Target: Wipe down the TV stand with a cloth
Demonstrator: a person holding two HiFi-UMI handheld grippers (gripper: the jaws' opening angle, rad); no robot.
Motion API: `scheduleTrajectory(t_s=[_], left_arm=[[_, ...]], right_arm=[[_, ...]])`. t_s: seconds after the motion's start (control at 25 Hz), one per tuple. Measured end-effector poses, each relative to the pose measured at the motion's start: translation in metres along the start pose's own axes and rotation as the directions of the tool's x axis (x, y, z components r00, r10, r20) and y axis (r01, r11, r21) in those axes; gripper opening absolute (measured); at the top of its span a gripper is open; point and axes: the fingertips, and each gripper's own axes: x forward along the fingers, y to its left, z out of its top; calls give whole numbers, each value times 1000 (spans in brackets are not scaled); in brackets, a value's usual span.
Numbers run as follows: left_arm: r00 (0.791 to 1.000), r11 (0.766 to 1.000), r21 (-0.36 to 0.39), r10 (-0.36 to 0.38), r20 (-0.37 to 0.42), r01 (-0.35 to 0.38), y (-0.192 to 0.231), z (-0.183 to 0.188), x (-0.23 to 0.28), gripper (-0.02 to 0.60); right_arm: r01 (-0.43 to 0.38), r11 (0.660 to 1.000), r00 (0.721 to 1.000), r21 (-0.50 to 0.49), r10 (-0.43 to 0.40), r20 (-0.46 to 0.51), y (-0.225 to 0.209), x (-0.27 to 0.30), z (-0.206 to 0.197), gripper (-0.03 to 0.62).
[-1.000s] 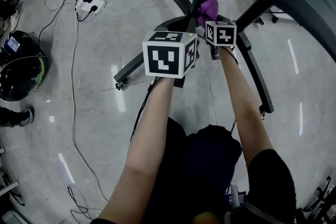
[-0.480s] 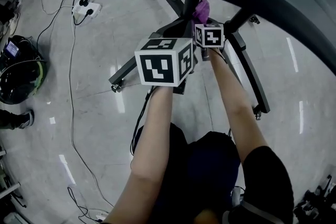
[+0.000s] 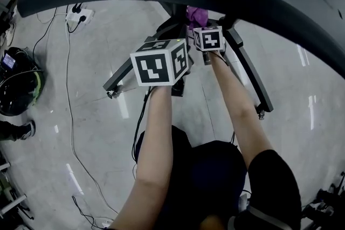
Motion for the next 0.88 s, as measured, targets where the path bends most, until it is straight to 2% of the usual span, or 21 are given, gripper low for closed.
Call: scheduleTrajectory(t_s=[0.16, 0.44, 0.52, 0.68, 0.88], left_arm=[[1000, 1000, 4, 3, -1, -3, -3, -1, 0, 7], [1000, 999, 26, -20, 12, 20, -17, 1, -4, 7], [1000, 999, 30, -24, 14, 23, -19, 2, -4, 7], [999, 999, 34, -36, 16, 35, -28, 3, -6, 7], [999, 997, 57, -47, 23, 46, -36, 6, -11, 7]], right_arm=[[14, 999, 1000, 33, -14, -6, -10, -4, -5, 89], [142, 978, 990, 152, -139, -30, -53, -27, -21, 89], [155, 972, 988, 177, -151, -35, -60, -33, -24, 89], [165, 979, 986, 121, -158, -60, -59, -38, -27, 89], [174, 978, 985, 112, -172, -32, -56, -53, -17, 89]])
